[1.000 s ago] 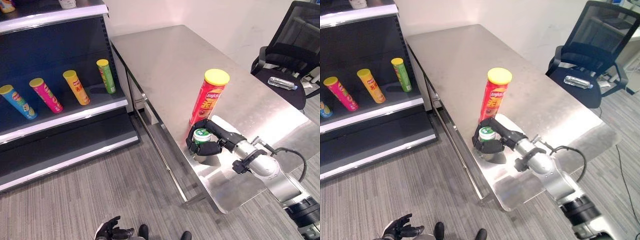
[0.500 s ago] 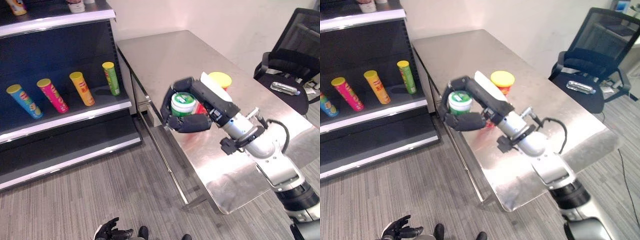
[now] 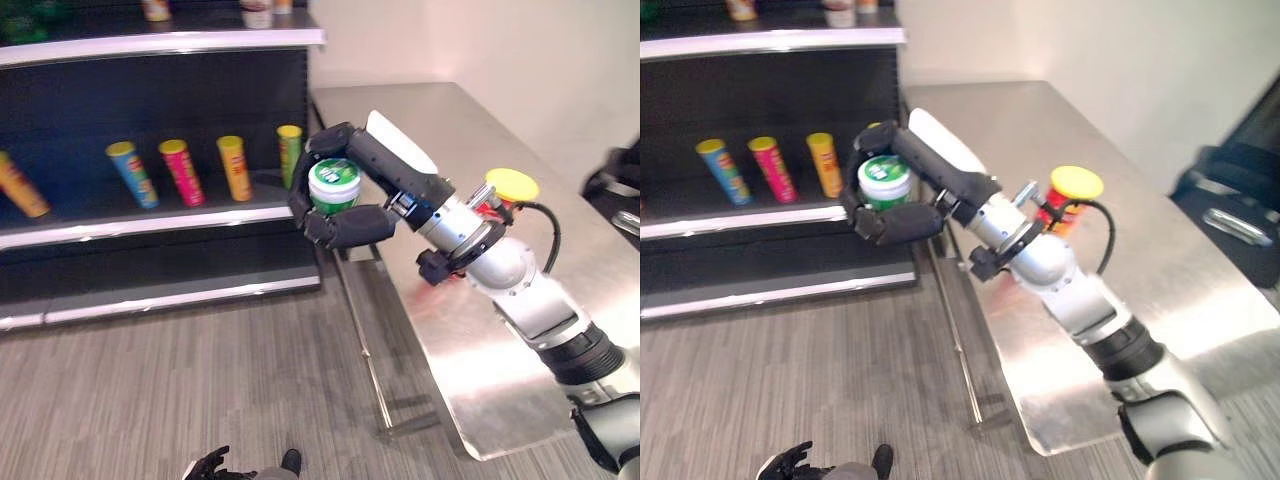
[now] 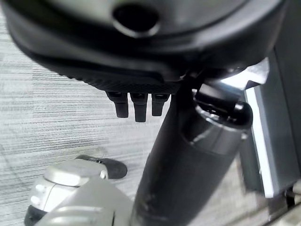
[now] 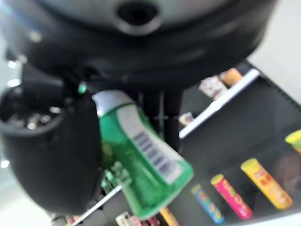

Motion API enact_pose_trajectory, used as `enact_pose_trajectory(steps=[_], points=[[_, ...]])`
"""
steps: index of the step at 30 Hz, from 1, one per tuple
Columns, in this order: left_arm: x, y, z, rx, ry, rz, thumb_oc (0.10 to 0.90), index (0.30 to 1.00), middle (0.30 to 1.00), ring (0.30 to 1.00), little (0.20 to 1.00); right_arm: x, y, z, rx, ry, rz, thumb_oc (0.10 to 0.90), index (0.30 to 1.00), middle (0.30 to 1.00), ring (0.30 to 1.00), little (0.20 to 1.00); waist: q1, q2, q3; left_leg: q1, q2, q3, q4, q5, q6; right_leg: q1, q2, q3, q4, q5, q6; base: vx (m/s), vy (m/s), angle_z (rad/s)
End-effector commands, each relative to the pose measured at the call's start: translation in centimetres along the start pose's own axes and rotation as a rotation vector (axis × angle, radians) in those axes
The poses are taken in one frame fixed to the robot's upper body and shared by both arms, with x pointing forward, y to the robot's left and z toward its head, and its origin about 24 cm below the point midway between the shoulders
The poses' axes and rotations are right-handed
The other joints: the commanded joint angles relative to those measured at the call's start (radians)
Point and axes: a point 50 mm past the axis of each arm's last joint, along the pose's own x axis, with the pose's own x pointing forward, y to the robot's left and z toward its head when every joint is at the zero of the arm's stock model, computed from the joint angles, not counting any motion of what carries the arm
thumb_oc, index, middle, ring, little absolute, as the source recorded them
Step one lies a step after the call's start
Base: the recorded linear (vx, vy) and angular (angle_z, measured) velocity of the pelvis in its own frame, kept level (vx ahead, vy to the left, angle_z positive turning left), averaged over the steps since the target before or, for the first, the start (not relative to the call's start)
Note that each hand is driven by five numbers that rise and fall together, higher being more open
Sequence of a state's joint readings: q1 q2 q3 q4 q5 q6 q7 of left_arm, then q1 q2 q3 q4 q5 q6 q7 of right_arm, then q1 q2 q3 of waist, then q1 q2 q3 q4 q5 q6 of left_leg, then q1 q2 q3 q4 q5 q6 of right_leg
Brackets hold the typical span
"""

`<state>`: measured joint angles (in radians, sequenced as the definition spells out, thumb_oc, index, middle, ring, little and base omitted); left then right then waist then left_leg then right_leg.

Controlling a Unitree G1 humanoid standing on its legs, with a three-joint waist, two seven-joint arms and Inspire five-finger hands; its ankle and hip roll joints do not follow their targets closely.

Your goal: Put the goods on the table back onto the shelves and tidy them up.

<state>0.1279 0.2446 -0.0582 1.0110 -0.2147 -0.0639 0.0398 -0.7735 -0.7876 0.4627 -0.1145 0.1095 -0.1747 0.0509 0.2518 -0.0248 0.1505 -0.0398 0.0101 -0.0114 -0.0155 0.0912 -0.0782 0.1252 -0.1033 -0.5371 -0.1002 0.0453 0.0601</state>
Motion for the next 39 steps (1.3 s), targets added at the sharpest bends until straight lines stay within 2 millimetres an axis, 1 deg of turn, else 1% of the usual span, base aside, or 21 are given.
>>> enact_pose_trajectory(steps=[1, 2, 5, 6, 10, 11, 12, 13, 14, 15, 16, 17, 18, 19, 23, 24, 25, 27, 30, 32, 39], points=[[0.5, 0.6, 1.6, 0.055, -0.043, 0.027, 0.800, 0.900, 0.900, 0.900, 0.900, 1.6, -5.2, 3.7, -0.224, -0.178, -0.249, 0.400, 0.300, 0.300, 0.300, 0.300, 0.020, 0.015, -0.018, -0.052, 0.188, 0.288, -0.027, 0.094, -0.076, 0.065, -0.047, -0.091, 0.013, -0.056, 0.091, -0.02, 0.102, 1.40], [0.5, 0.6, 1.4, 0.056, -0.034, 0.030, 0.800, 0.900, 0.900, 0.900, 0.900, 1.5, -5.3, 3.4, -0.232, -0.161, -0.250, 0.400, 0.300, 0.300, 0.300, 0.300, 0.021, 0.013, -0.023, -0.052, 0.188, 0.312, -0.032, 0.094, -0.072, 0.069, -0.049, -0.107, 0.013, -0.054, 0.094, 0.04, 0.103, 1.45], [0.3, 1.0, 0.3, 0.062, 0.004, 0.043, 0.800, 0.900, 0.900, 0.900, 0.900, 1.5, -5.3, 3.2, -0.235, -0.148, -0.247, 0.400, 0.300, 0.300, 0.300, 0.300, 0.024, 0.009, -0.046, -0.036, 0.166, 0.302, -0.060, 0.081, -0.056, 0.084, -0.055, -0.127, 0.013, -0.057, 0.100, 0.09, 0.132, 1.10], [0.2, 1.3, -0.3, 0.064, 0.033, 0.054, 0.800, 0.900, 0.900, 0.900, 0.900, 1.5, -5.4, 3.0, -0.231, -0.136, -0.257, 0.400, 0.300, 0.300, 0.300, 0.300, 0.033, 0.000, -0.064, -0.031, 0.150, 0.303, -0.065, 0.067, -0.048, 0.093, -0.066, -0.141, 0.013, -0.057, 0.102, 0.08, 0.102, 0.23], [0.2, 1.3, -0.3, 0.065, 0.034, 0.055, 0.800, 0.900, 0.900, 0.900, 0.900, 1.5, -5.4, 3.0, -0.229, -0.136, -0.258, 0.400, 0.300, 0.300, 0.300, 0.300, 0.030, -0.004, -0.066, -0.033, 0.147, 0.301, -0.065, 0.065, -0.046, 0.093, -0.069, -0.144, 0.013, -0.056, 0.104, 0.09, 0.122, 0.30], [0.3, 2.7, -0.2, 0.119, 0.050, 0.085, 0.800, 0.900, 0.900, 0.900, 0.900, 1.9, -6.5, 2.4, -0.288, -0.096, -0.304, 0.400, 0.300, 0.300, 0.300, 0.300, 0.056, -0.046, -0.088, -0.002, 0.079, 0.277, -0.064, 0.005, 0.000, 0.113, -0.143, -0.165, 0.101, -0.059, 0.111, 0.37, 0.525, 0.16], [0.3, 3.2, 0.0, 0.114, 0.047, 0.104, 0.800, 0.900, 0.900, 0.900, 0.900, 2.2, -6.8, 2.1, -0.298, -0.081, -0.323, 0.400, 0.300, 0.300, 0.300, 0.300, 0.054, -0.049, -0.081, 0.026, 0.056, 0.265, -0.069, -0.021, 0.022, 0.083, -0.192, -0.155, 0.209, -0.038, 0.117, 0.42, 0.631, 0.51], [0.3, 3.5, 0.1, 0.115, 0.044, 0.112, 0.800, 0.900, 0.900, 0.900, 0.900, 2.4, -7.0, 2.0, -0.311, -0.073, -0.325, 0.400, 0.300, 0.300, 0.300, 0.300, 0.052, -0.054, -0.071, 0.044, 0.031, 0.262, -0.072, -0.041, 0.040, 0.053, -0.247, -0.136, 0.295, 0.008, 0.140, 0.19, 0.348, 0.57], [0.3, 3.6, 0.3, 0.113, 0.038, 0.116, 0.800, 0.900, 0.900, 0.900, 0.900, 2.5, -7.5, 1.9, -0.331, -0.060, -0.339, 0.400, 0.300, 0.300, 0.300, 0.300, 0.050, -0.055, -0.063, 0.056, 0.013, 0.251, -0.072, -0.052, 0.055, 0.039, -0.279, -0.112, 0.357, 0.049, 0.154, 0.13, 0.263, 0.37], [0.4, 3.8, 0.7, 0.113, 0.027, 0.121, 0.800, 0.900, 0.900, 0.900, 0.900, 2.5, -8.1, 1.7, -0.340, -0.047, -0.362, 0.400, 0.300, 0.300, 0.300, 0.300, 0.043, -0.051, -0.048, 0.066, -0.002, 0.232, -0.072, -0.058, 0.069, 0.012, -0.297, -0.077, 0.425, 0.083, 0.161, 0.09, 0.204, 0.03], [0.4, 4.0, 1.1, 0.117, 0.015, 0.125, 0.800, 0.900, 0.900, 0.900, 0.900, 2.6, -8.7, 1.7, -0.349, -0.039, -0.370, 0.400, 0.300, 0.300, 0.300, 0.300, 0.036, -0.050, -0.035, 0.070, -0.013, 0.212, -0.072, -0.063, 0.080, -0.025, -0.299, -0.023, 0.482, 0.087, 0.162, 0.06, 0.123, 0.25], [0.4, 4.2, 1.3, 0.120, 0.007, 0.127, 0.800, 0.900, 0.900, 0.900, 0.900, 2.4, -9.4, 1.5, -0.365, -0.020, -0.375, 0.400, 0.300, 0.300, 0.300, 0.300, 0.024, -0.050, -0.032, 0.071, -0.013, 0.191, -0.072, -0.066, 0.082, -0.058, -0.260, 0.038, 0.487, 0.055, 0.151, 0.04, 0.054, 1.01], [0.4, 4.1, 1.3, 0.119, 0.006, 0.126, 0.800, 0.900, 0.900, 0.900, 0.900, 2.4, -9.4, 1.5, -0.365, -0.020, -0.375, 0.400, 0.300, 0.300, 0.300, 0.300, 0.027, -0.049, -0.033, 0.069, -0.011, 0.193, -0.072, -0.067, 0.081, -0.064, -0.259, 0.041, 0.491, 0.052, 0.148, 0.05, 0.011, 1.11], [0.4, 4.4, 1.4, 0.108, 0.000, 0.126, 0.800, 0.900, 0.900, 0.900, 0.900, 1.6, -11.3, 1.0, -0.405, 0.035, -0.397, 0.400, 0.300, 0.300, 0.300, 0.300, 0.008, -0.046, -0.029, 0.070, -0.008, 0.151, -0.072, -0.049, 0.079, -0.117, -0.169, 0.121, 0.415, -0.018, 0.103, 0.03, -0.005, 0.95], [0.4, 4.4, 1.3, 0.107, 0.004, 0.123, 0.800, 0.900, 0.900, 0.900, 0.900, 1.5, -12.0, 1.0, -0.381, 0.036, -0.417, 0.400, 0.300, 0.300, 0.300, 0.300, 0.009, -0.042, -0.027, 0.074, -0.008, 0.132, -0.072, -0.047, 0.074, -0.120, -0.157, 0.123, 0.374, -0.023, 0.097, 0.09, -0.034, 0.69], [0.3, 4.7, 0.8, 0.108, 0.032, 0.123, 0.800, 0.900, 0.900, 0.900, 0.900, 0.9, -14.3, 0.7, -0.307, 0.068, -0.484, 0.400, 0.300, 0.300, 0.300, 0.300, -0.011, -0.071, -0.008, 0.107, -0.025, 0.073, -0.072, -0.070, 0.064, -0.187, -0.111, 0.199, 0.132, 0.082, 0.123, 0.25, -0.143, 0.19], [0.3, 4.9, 0.9, 0.112, 0.030, 0.124, 0.800, 0.900, 0.900, 0.900, 0.900, 0.9, -14.8, 0.6, -0.312, 0.080, -0.492, 0.400, 0.300, 0.300, 0.300, 0.300, -0.025, -0.079, -0.004, 0.119, -0.026, 0.056, -0.072, -0.078, 0.064, -0.221, -0.085, 0.247, 0.095, 0.111, 0.130, 0.31, -0.156, 0.02], [0.5, 4.9, 1.4, 0.115, 0.019, 0.123, 0.800, 0.900, 0.900, 0.900, 0.900, 0.9, -16.7, 0.7, -0.336, 0.112, -0.532, 0.400, 0.300, 0.300, 0.300, 0.300, -0.047, -0.101, 0.005, 0.143, -0.030, 0.013, -0.072, -0.090, 0.061, -0.256, -0.063, 0.280, 0.056, 0.163, 0.143, 0.22, -0.059, 0.42], [0.6, 4.9, 2.1, 0.115, 0.000, 0.124, 0.800, 0.900, 0.900, 0.900, 0.900, 0.2, -18.7, 0.1, -0.391, 0.191, -0.562, 0.400, 0.300, 0.300, 0.300, 0.300, -0.064, -0.133, -0.004, 0.161, -0.036, -0.012, -0.072, -0.110, 0.056, -0.234, -0.037, 0.298, 0.037, 0.164, 0.136, 0.17, -0.082, 0.65], [0.7, 4.6, 2.5, 0.098, -0.013, 0.123, 0.800, 0.900, 0.900, 0.900, 0.900, -0.4, -19.4, -0.1, -0.389, 0.215, -0.589, 0.400, 0.300, 0.300, 0.300, 0.300, -0.068, -0.141, -0.016, 0.164, -0.032, -0.025, -0.072, -0.119, 0.046, -0.210, -0.031, 0.278, 0.014, 0.161, 0.132, 0.13, -0.121, 0.66], [0.7, 4.3, 1.9, 0.068, 0.009, 0.122, 0.800, 0.900, 0.900, 0.900, 0.900, -0.8, -21.5, -0.1, -0.396, 0.261, -0.663, 0.400, 0.300, 0.300, 0.300, 0.300, -0.071, -0.142, -0.054, 0.180, 0.022, -0.035, -0.072, -0.134, 0.011, -0.151, -0.010, 0.197, 0.013, 0.109, 0.111, 0.13, -0.141, 0.26]])
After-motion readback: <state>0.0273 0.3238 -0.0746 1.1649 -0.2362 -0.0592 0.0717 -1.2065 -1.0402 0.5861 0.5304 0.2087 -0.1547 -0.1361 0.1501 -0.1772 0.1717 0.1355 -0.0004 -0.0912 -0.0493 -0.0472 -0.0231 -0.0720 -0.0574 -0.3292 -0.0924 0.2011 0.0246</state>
